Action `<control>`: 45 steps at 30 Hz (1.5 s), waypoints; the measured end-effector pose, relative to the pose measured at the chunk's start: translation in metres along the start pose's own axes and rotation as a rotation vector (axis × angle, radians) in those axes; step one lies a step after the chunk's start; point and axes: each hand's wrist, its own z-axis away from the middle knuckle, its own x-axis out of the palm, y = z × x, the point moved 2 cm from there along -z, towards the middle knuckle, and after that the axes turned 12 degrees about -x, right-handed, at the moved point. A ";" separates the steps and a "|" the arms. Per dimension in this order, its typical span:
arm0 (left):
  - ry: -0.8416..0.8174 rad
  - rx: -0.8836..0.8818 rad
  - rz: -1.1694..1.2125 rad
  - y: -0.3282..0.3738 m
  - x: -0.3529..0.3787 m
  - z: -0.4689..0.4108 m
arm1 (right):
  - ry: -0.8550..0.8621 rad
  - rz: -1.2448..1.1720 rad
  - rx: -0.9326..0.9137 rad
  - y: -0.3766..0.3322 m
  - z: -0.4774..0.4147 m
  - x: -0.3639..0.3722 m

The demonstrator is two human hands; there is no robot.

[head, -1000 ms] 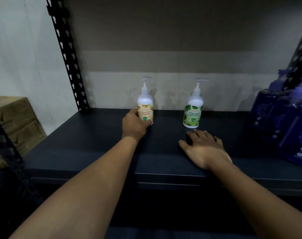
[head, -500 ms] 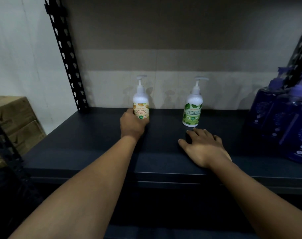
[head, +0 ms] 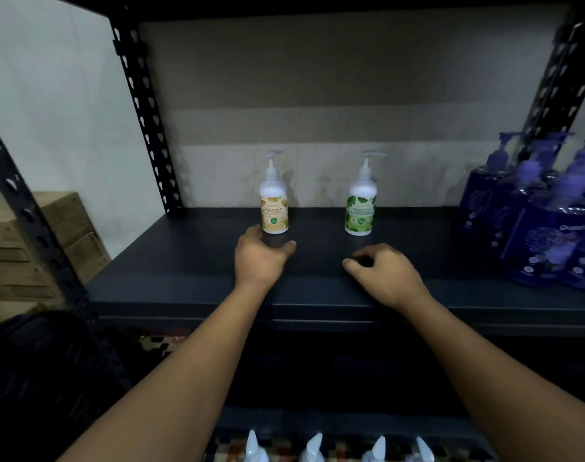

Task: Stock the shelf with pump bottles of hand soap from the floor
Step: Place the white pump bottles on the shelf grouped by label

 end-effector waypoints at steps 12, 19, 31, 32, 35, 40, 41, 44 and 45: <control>-0.316 0.060 0.185 -0.044 -0.019 0.185 | 0.093 -0.472 0.025 0.022 0.188 -0.034; -0.637 -0.055 0.053 -0.082 0.037 0.258 | 0.080 -0.503 0.289 0.102 0.274 -0.041; -0.923 -0.263 -0.315 -0.171 0.193 0.309 | -0.074 -0.389 0.704 0.248 0.350 0.020; -0.924 -0.278 -0.342 -0.183 0.204 0.310 | -0.108 -0.381 0.729 0.258 0.355 0.033; -0.903 -0.339 -0.430 -0.217 0.234 0.312 | -0.262 -0.336 0.810 0.291 0.371 0.079; -0.906 -0.334 -0.479 -0.255 0.279 0.307 | -0.454 -0.254 0.857 0.301 0.367 0.108; -0.908 -0.330 -0.463 -0.262 0.288 0.305 | -0.472 -0.224 0.826 0.301 0.361 0.110; -0.874 -0.298 -0.465 -0.298 0.318 0.297 | -0.365 -0.198 0.774 0.324 0.357 0.143; -0.873 -0.256 -0.503 -0.294 0.321 0.297 | -0.340 -0.213 0.777 0.331 0.357 0.155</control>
